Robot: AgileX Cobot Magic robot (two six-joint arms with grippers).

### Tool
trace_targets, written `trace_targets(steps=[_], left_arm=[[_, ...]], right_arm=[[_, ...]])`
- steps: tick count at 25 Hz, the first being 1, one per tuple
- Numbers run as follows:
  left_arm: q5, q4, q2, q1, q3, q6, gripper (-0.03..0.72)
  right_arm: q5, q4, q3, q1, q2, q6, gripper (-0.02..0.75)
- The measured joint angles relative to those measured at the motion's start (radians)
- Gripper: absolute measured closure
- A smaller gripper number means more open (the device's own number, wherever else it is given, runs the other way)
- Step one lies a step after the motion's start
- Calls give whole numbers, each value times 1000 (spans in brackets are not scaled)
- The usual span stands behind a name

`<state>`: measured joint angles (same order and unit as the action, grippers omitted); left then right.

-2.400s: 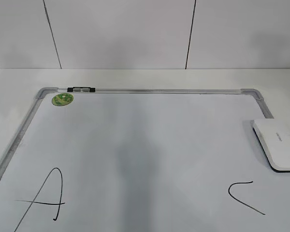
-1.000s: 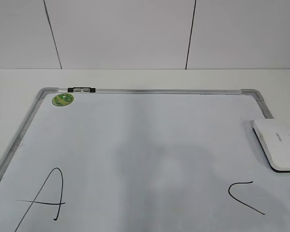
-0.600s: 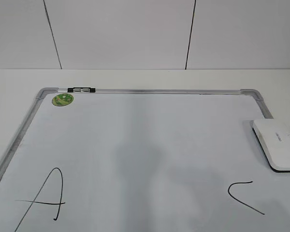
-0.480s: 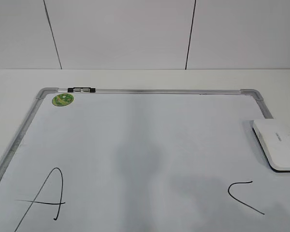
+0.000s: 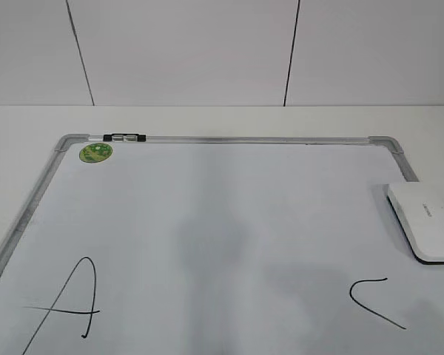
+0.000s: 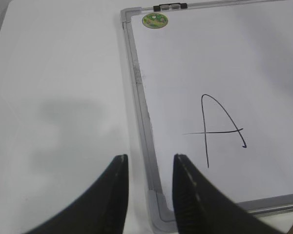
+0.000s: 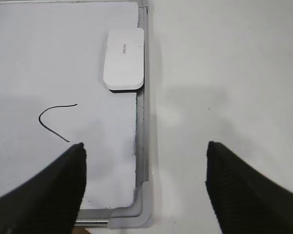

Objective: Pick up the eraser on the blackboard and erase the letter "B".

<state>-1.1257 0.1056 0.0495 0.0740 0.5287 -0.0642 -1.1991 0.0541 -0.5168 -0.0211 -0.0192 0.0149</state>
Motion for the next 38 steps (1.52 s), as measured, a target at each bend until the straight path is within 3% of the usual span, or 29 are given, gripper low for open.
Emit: trace_targets(steps=[38], left_arm=[[17, 26, -36, 0, -5, 0, 452]], right_arm=[[44, 38, 21, 0, 0, -3, 153]])
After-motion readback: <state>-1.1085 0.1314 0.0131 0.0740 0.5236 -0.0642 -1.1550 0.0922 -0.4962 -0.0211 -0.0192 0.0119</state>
